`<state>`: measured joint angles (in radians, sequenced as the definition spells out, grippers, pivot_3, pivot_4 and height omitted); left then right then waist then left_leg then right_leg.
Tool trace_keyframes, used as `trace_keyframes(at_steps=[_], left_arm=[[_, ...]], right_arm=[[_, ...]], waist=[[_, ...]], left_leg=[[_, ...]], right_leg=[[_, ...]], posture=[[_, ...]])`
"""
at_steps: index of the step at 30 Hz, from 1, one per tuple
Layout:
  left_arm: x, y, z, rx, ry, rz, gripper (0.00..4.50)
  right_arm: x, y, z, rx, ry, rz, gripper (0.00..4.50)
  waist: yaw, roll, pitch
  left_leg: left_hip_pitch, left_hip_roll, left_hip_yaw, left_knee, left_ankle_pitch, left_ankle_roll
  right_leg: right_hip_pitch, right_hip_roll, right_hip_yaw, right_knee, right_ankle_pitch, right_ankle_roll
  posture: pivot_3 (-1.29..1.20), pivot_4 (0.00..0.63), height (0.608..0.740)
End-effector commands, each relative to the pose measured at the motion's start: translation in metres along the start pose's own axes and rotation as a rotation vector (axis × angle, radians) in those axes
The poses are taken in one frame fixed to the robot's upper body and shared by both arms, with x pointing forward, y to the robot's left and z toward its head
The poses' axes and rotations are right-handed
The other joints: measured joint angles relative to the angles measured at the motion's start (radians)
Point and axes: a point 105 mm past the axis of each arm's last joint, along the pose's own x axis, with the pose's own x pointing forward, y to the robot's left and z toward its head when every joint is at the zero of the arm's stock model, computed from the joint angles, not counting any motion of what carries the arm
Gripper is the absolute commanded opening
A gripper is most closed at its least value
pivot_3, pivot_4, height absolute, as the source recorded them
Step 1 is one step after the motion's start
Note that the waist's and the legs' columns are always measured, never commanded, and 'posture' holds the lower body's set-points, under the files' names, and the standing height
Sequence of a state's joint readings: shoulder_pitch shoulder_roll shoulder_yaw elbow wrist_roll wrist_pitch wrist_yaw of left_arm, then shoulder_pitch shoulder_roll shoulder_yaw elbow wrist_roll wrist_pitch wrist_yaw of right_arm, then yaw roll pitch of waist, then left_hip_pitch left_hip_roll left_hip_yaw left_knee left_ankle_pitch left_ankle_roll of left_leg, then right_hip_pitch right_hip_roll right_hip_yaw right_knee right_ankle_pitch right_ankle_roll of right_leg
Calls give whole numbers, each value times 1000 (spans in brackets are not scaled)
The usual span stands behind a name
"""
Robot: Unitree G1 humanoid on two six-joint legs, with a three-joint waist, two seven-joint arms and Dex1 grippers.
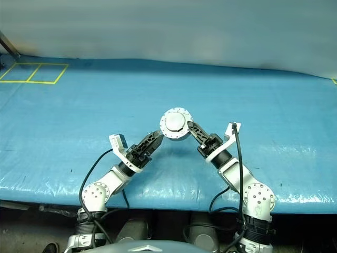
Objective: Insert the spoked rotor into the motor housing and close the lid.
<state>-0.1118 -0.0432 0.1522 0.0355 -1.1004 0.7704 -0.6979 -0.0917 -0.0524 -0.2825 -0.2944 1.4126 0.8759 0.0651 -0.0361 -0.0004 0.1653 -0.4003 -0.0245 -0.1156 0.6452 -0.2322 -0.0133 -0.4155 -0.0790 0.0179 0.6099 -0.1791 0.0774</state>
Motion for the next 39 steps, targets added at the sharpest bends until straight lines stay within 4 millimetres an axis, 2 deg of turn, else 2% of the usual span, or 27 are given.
trace_keyframes(at_steps=[1,10,17,20,21,24,31,35,36,39], left_arm=[[9,-13,3,2,-2,-60,4450],[20,-18,-1,1,19,-94,4450],[23,-19,-5,-10,20,-111,4450],[24,-16,-4,5,3,-94,3878],[23,-16,-4,5,-1,-91,3468],[23,-17,-4,0,-8,-104,2714],[24,-12,-5,-21,-10,-57,2689],[24,-9,-4,-17,-28,-37,2689],[23,-7,-3,-10,-29,-24,2689],[22,-1,-3,16,-31,22,2689]], right_arm=[[2,34,7,-23,-39,140,1272],[3,43,-8,-43,21,165,1272],[4,44,-11,-48,34,170,1272],[4,44,-10,-51,32,165,1272],[4,43,-11,-49,32,164,1272],[4,43,-14,-51,44,159,1272],[6,44,-18,-52,63,172,1272],[5,45,-17,-127,63,179,1272],[5,46,-18,-136,63,188,1972],[5,47,-18,-162,57,194,2943]], waist=[[0,0,0],[0,0,0],[1,0,0],[1,0,0],[1,0,0],[1,0,0],[1,-1,1],[1,-1,1],[1,-1,1],[2,-2,1]], left_leg=[[0,0,0,0,0,0],[0,0,0,-1,0,0],[0,0,0,0,0,0],[0,0,0,0,0,0],[0,0,0,0,0,0],[-1,0,0,0,0,0],[-1,0,0,0,0,0],[-1,0,0,0,0,0],[-1,0,0,0,0,0],[-1,0,0,0,0,0]], right_leg=[[0,0,0,0,0,0],[0,0,0,-1,0,0],[0,0,0,-1,0,0],[0,0,0,-1,0,0],[0,0,0,-1,0,0],[0,0,0,-1,0,0],[0,0,0,-1,0,0],[0,0,0,-1,0,0],[0,0,0,-1,0,0],[0,0,0,-1,0,0]], posture=[[0,150,740],[0,150,740],[0,150,740],[0,150,740],[0,150,740],[0,150,740],[0,150,740],[0,150,740],[0,150,740],[0,150,740]])
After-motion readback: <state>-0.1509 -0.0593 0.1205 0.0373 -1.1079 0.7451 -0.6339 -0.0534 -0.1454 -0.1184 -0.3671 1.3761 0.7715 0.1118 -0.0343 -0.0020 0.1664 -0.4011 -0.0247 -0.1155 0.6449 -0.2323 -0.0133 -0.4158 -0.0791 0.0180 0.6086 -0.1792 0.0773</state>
